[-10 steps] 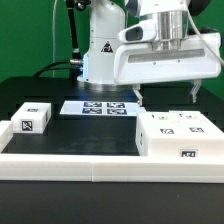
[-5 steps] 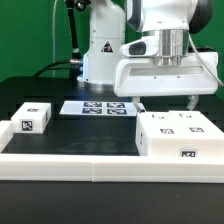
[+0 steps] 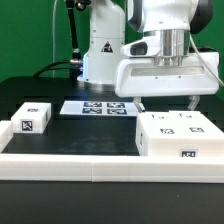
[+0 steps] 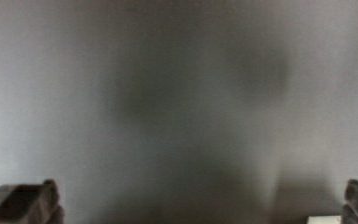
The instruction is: Assemble cabinet
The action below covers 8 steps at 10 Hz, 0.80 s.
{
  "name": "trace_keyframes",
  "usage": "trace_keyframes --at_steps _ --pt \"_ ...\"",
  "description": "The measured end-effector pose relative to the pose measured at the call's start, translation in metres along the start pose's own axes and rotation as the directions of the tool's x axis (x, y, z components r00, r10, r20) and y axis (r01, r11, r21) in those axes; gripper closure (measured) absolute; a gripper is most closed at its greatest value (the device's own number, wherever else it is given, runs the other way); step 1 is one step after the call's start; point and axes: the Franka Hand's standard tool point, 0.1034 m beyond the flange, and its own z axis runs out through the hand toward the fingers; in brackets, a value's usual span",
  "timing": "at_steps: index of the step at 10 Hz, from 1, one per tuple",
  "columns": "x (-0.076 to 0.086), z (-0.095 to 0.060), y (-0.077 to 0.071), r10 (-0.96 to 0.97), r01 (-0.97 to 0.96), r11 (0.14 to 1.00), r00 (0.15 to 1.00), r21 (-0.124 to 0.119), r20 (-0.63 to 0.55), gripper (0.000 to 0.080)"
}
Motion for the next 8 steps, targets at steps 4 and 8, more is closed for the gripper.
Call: trace_keyframes --at_steps 4,8 --pt "0.006 0.016 0.002 -0.003 0.003 1.0 1.0 -0.006 -0.011 0.0002" --pt "0.006 0.016 0.003 -0.016 0.015 1.0 1.0 -0.007 -0.011 0.0002"
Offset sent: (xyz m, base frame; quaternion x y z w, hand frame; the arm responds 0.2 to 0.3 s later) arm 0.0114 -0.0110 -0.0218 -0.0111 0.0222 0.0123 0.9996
